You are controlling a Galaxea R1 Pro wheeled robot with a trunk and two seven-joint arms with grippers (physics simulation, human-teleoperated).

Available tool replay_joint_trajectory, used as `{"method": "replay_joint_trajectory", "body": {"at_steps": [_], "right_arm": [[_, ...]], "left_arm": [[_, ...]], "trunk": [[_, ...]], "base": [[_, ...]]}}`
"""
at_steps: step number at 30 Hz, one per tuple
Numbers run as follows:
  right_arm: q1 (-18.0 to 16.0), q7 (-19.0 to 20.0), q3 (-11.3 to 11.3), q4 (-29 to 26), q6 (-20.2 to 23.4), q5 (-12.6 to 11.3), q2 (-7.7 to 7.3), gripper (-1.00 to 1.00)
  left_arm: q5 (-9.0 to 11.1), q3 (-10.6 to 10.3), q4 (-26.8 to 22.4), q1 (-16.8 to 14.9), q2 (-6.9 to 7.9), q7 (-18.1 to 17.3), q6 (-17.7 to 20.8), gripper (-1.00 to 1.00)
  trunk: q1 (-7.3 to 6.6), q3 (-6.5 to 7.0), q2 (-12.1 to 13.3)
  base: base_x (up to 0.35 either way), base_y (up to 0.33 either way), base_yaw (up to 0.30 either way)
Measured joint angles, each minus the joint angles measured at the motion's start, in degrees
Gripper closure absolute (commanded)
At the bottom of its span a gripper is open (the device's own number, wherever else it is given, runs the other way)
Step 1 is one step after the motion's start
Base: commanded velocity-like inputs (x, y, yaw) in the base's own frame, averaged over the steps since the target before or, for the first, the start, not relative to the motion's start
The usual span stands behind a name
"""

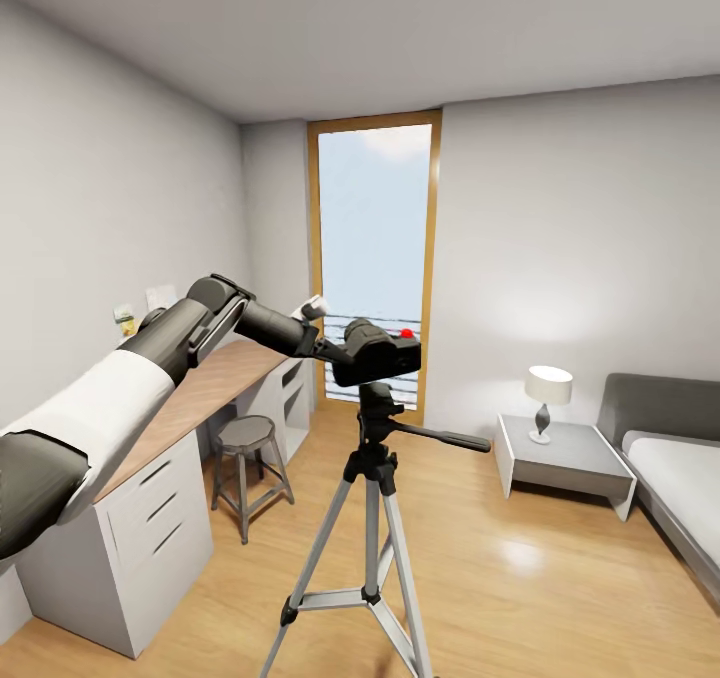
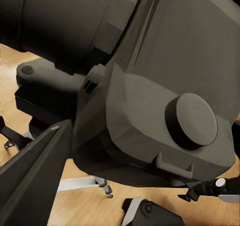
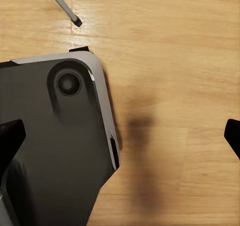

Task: Attach the digital camera to the camera tripod in the bedroom.

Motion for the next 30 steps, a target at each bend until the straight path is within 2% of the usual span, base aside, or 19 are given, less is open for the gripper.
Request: {"method": "replay_joint_trajectory", "body": {"at_steps": [20,30], "right_arm": [[0.0,-0.04,0.0,0.0,0.0,0.01,0.0,-1.0],[0.0,-0.05,0.0,0.0,0.0,0.0,0.0,-1.0]], "left_arm": [[0.02,-0.04,-0.03,0.0,-0.01,-1.28,-0.02,1.0],[0.02,-1.19,0.06,0.0,-0.01,-1.24,-0.02,1.0]], "trunk": [[0.0,0.0,0.0],[0.0,0.0,0.0]], "base": [[0.0,0.0,0.0],[0.0,0.0,0.0]]}}
